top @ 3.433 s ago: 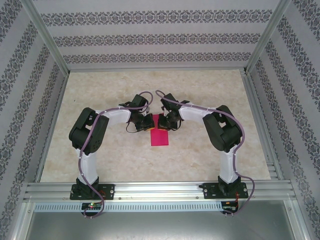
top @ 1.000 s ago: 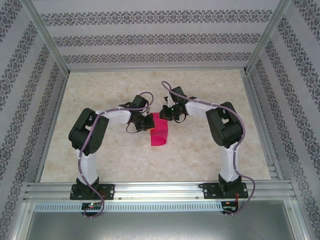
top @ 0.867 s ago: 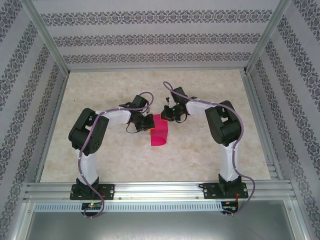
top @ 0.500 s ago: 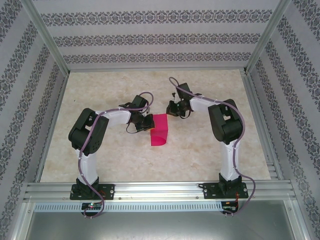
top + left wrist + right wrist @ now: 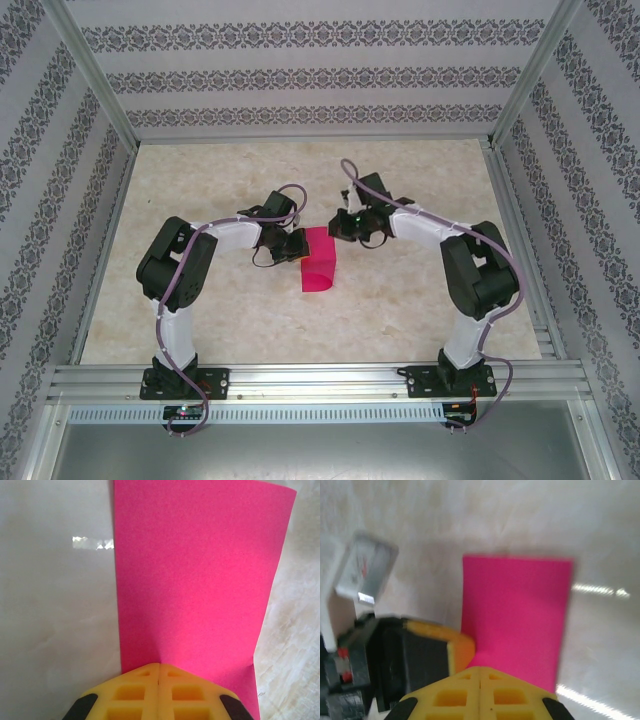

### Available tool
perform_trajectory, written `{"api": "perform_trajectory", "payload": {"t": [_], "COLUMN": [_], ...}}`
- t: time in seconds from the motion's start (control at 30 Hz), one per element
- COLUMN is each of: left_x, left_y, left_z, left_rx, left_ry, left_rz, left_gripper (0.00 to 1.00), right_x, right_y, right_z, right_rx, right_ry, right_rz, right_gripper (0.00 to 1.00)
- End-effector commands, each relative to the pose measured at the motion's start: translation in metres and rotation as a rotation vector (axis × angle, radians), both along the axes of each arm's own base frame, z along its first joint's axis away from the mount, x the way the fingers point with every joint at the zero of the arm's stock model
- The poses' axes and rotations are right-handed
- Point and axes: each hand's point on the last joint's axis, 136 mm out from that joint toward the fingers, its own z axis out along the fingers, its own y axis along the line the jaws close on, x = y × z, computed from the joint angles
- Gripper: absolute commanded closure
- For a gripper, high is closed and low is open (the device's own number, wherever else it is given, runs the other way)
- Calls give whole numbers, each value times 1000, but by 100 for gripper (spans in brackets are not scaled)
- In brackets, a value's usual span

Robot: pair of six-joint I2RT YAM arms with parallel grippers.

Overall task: Fold a paper plane with a square sheet of paper (pick it up from the middle)
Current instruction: Fold the square sheet of paper in half at the center of the table.

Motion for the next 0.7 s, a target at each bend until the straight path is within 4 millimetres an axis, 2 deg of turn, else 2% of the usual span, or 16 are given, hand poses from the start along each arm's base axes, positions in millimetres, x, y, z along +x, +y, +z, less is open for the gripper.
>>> {"api": "perform_trajectory", "payload": {"t": [0.0, 0.2, 0.67], "left_x": [-70, -71, -74], "left_y": [63, 62, 64], "left_z": [-80, -81, -84], "left_rx": [323, 325, 330], "left_ry": [260, 261, 271], "left_rz": [18, 17, 34], "left_gripper": [100, 100, 100], "right_x": [-27, -43, -61], "right_y": [14, 26, 13], "right_z": [-16, -34, -60], "right_rx": [22, 24, -41], "right_ry": [87, 139, 197], "right_rz": [24, 59, 69], "right_gripper": [94, 94, 94]}}
